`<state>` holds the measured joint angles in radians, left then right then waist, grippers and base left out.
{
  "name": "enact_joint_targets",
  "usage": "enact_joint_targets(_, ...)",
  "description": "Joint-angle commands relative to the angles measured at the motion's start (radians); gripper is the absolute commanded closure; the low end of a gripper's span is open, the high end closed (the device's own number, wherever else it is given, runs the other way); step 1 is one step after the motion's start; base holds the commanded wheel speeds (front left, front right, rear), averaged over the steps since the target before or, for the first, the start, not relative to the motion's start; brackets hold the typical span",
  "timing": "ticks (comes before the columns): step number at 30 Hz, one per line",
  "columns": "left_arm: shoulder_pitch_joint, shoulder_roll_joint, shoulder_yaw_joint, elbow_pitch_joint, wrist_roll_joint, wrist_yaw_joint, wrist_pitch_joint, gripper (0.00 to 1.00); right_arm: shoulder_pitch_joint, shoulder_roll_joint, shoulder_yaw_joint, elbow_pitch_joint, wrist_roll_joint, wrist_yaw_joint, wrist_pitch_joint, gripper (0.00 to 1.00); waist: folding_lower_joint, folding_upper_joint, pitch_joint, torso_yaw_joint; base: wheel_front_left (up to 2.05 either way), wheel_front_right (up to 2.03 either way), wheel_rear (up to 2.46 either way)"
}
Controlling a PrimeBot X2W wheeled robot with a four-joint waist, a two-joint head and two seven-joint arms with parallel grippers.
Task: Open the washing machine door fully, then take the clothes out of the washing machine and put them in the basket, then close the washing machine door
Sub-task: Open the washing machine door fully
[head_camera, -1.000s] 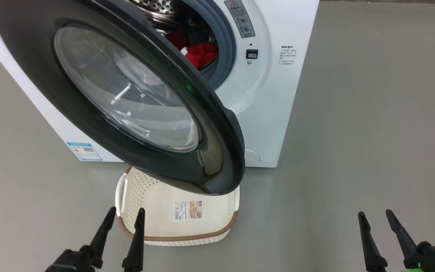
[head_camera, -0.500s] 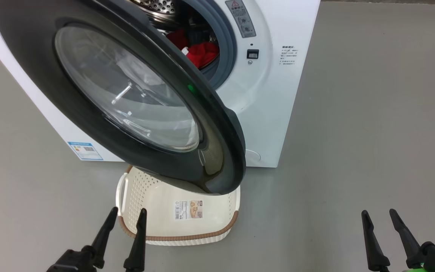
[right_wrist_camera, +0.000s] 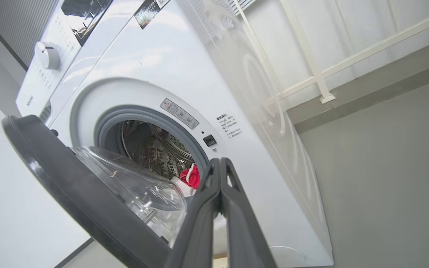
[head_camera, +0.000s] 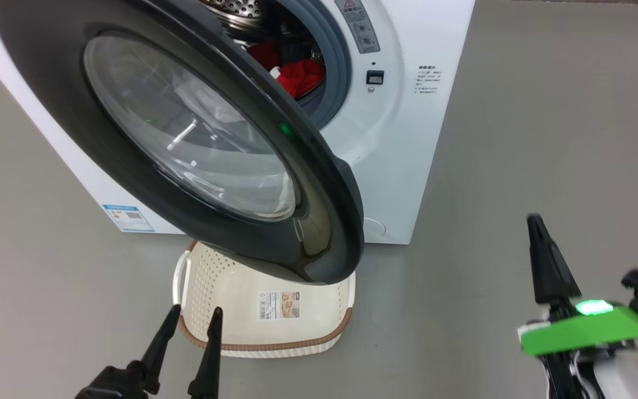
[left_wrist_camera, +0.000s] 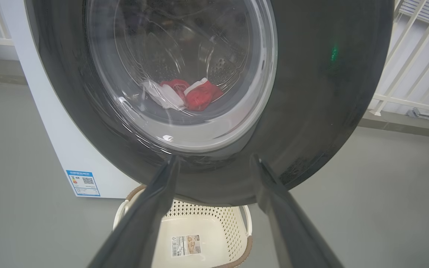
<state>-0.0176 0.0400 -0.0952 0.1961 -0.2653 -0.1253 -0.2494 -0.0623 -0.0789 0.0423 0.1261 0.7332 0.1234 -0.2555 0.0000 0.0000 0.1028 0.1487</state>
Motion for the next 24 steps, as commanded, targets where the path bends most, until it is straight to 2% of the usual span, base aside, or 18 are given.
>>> enact_joint_targets(1, -0.014, 0.010, 0.025, -0.025, -0.004, -0.005, -0.012, 0.00, -0.072, -0.027, 0.057, -0.028, 0.068, 0.007, -0.006, 1.00, 0.0000, 0.0000, 0.003, 0.007, 0.00, 0.00, 0.00)
enact_joint_targets(4, -0.017, 0.010, 0.018, -0.024, -0.005, -0.005, -0.012, 0.00, -0.143, -0.068, 0.131, -0.024, 0.197, 0.007, -0.006, 1.00, 0.0000, 0.0000, 0.009, 0.018, 0.00, 0.00, 0.00)
enact_joint_targets(5, -0.017, 0.010, 0.018, -0.024, -0.005, -0.005, -0.012, 0.00, -0.143, -0.068, 0.131, -0.024, 0.197, 0.007, -0.006, 1.00, 0.0000, 0.0000, 0.009, 0.018, 0.00, 0.00, 0.00)
enact_joint_targets(7, -0.018, 0.010, 0.014, -0.025, -0.005, -0.005, -0.012, 0.00, -0.193, -0.103, 0.185, -0.021, 0.275, 0.007, -0.006, 1.00, 0.0000, 0.0000, 0.013, 0.025, 0.00, 0.00, 0.00)
enact_joint_targets(9, -0.024, 0.010, 0.007, -0.024, -0.006, -0.005, -0.012, 0.00, -0.268, -0.155, 0.273, -0.008, 0.391, 0.007, -0.006, 1.00, 0.0000, 0.0000, 0.022, 0.037, 0.00, 0.00, 0.00)
enact_joint_targets(12, -0.033, 0.010, -0.003, -0.025, -0.010, -0.005, -0.012, 0.00, -0.343, -0.200, 0.368, 0.008, 0.512, 0.007, 0.017, 1.00, 0.0000, 0.0000, 0.034, 0.050, 0.00, 0.00, 0.00)
enact_joint_targets(13, -0.033, 0.010, -0.003, -0.025, -0.010, -0.005, -0.012, 0.00, -0.343, -0.200, 0.368, 0.008, 0.512, 0.007, 0.017, 1.00, 0.0000, 0.0000, 0.034, 0.050, 0.00, 0.00, 0.00)
enact_joint_targets(15, -0.042, 0.010, -0.014, -0.025, -0.014, -0.005, -0.012, 0.00, -0.408, -0.233, 0.446, 0.011, 0.629, 0.007, 0.088, 1.00, 0.0000, 0.0000, 0.048, 0.062, 0.00, 0.00, 0.00)
enact_joint_targets(17, -0.049, 0.010, -0.023, -0.026, -0.019, -0.005, -0.012, 0.00, -0.445, -0.251, 0.484, 0.013, 0.691, 0.007, 0.145, 1.00, 0.0000, 0.0000, 0.061, 0.071, 0.00, 0.00, 0.00)
enact_joint_targets(24, -0.079, 0.010, -0.049, -0.026, -0.040, -0.005, -0.012, 0.00, -0.530, -0.279, 0.520, 0.059, 0.850, 0.007, 0.326, 1.00, 0.0000, 0.0000, 0.105, 0.100, 0.00, 0.00, 0.00)
